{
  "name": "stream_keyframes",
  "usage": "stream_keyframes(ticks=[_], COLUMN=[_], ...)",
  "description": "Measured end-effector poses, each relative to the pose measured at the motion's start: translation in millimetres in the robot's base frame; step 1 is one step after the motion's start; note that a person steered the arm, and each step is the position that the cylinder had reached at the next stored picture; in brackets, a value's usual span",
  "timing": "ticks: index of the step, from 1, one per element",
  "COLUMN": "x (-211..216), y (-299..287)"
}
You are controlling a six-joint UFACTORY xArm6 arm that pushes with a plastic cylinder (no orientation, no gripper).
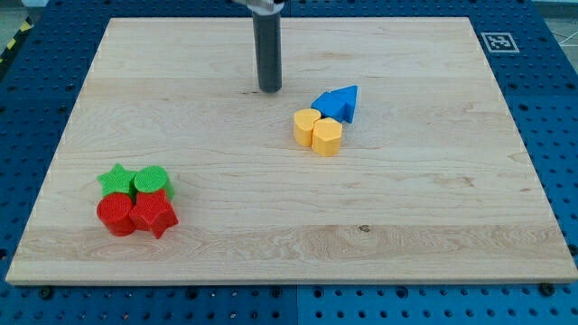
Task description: Slide the blue triangle closer to the yellow hexagon
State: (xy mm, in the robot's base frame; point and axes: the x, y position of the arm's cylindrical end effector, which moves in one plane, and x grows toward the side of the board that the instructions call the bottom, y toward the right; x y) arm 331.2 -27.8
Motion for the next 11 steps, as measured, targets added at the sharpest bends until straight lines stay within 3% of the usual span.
stream_keyframes(ticks=[1,2,4,7,11], x=[-34.9,-35.1,4.4,20.4,72.7], y=[34.6,78.7,86.7,107.4,135.4])
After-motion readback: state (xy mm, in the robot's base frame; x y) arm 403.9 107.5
